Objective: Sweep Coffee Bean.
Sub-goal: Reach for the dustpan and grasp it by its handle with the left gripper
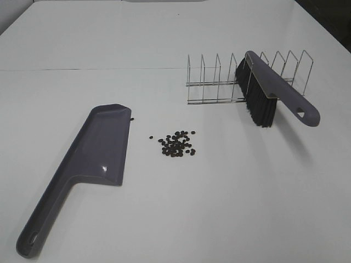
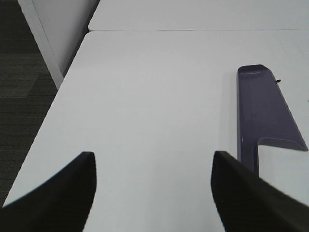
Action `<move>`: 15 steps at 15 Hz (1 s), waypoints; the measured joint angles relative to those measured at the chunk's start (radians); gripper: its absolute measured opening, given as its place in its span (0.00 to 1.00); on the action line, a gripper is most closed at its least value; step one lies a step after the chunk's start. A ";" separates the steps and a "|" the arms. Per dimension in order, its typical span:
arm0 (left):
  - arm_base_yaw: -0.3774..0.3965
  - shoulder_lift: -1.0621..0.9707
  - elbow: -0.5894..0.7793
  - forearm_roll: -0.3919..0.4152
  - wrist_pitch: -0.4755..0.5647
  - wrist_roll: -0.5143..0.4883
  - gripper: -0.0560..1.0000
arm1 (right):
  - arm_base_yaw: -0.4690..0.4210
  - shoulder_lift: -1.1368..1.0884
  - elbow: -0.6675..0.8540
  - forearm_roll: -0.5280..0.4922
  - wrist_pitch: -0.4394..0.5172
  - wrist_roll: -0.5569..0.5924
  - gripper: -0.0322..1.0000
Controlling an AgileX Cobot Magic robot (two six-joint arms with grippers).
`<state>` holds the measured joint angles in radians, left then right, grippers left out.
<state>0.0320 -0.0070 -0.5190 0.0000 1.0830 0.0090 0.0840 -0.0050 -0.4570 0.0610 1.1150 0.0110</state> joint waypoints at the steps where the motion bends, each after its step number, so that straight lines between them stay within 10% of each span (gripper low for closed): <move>1: 0.000 0.000 0.000 0.000 0.000 0.000 0.63 | 0.000 0.000 0.000 0.000 0.000 0.000 0.66; 6: 0.000 0.000 0.000 0.000 0.000 0.003 0.92 | 0.000 0.000 0.000 0.000 0.000 0.000 0.66; 15: 0.000 0.000 0.000 0.000 0.000 0.003 0.96 | 0.000 0.000 0.000 0.000 0.000 0.000 0.66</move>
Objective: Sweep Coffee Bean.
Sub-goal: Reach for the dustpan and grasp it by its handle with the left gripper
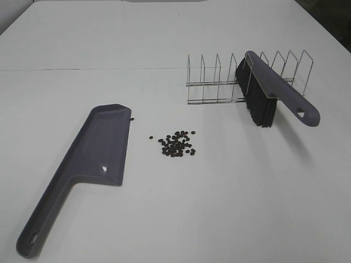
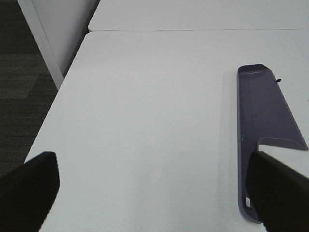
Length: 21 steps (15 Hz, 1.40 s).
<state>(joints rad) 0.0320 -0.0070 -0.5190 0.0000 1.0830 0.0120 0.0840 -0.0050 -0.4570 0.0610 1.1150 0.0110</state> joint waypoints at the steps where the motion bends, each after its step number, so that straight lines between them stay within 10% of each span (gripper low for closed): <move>1: 0.000 0.000 0.000 0.000 0.000 0.001 0.96 | 0.000 0.000 0.000 0.000 0.000 0.000 0.66; 21: 0.000 0.000 0.000 0.000 0.000 0.001 0.96 | 0.000 0.000 0.000 0.000 0.000 0.000 0.66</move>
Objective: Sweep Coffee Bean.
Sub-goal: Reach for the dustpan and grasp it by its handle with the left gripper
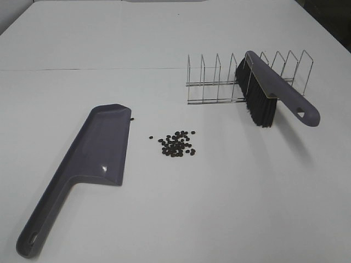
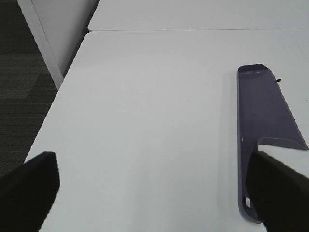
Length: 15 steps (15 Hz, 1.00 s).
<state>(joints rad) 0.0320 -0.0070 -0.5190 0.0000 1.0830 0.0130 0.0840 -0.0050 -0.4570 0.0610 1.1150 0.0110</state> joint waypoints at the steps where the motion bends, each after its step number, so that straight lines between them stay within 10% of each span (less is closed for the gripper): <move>1: 0.000 0.000 0.000 0.000 0.000 0.000 0.96 | 0.000 0.000 0.000 0.000 0.000 0.000 0.66; 15: 0.000 0.000 0.000 0.000 0.000 0.000 0.96 | 0.000 0.000 0.000 0.000 0.000 0.000 0.66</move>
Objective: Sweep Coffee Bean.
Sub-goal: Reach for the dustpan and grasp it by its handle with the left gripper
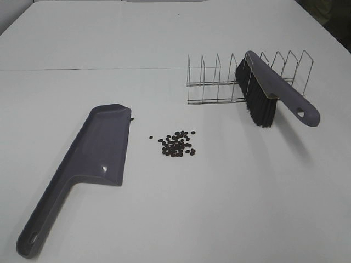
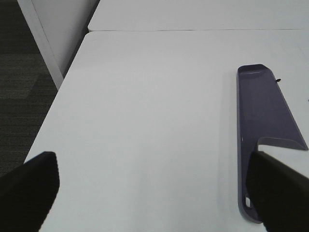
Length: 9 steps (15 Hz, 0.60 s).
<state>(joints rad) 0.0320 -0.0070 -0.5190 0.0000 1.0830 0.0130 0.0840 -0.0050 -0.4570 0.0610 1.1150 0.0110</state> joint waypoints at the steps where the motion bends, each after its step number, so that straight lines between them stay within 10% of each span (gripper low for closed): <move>1: 0.000 0.000 0.000 0.000 0.000 0.000 0.96 | 0.000 0.000 0.000 0.000 0.000 0.000 0.66; 9: -0.001 0.345 -0.151 0.000 0.138 -0.042 0.96 | 0.000 0.000 0.000 0.000 0.000 0.000 0.66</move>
<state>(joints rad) 0.0310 0.3380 -0.6700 0.0000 1.2210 -0.0290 0.0840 -0.0050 -0.4570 0.0610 1.1150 0.0110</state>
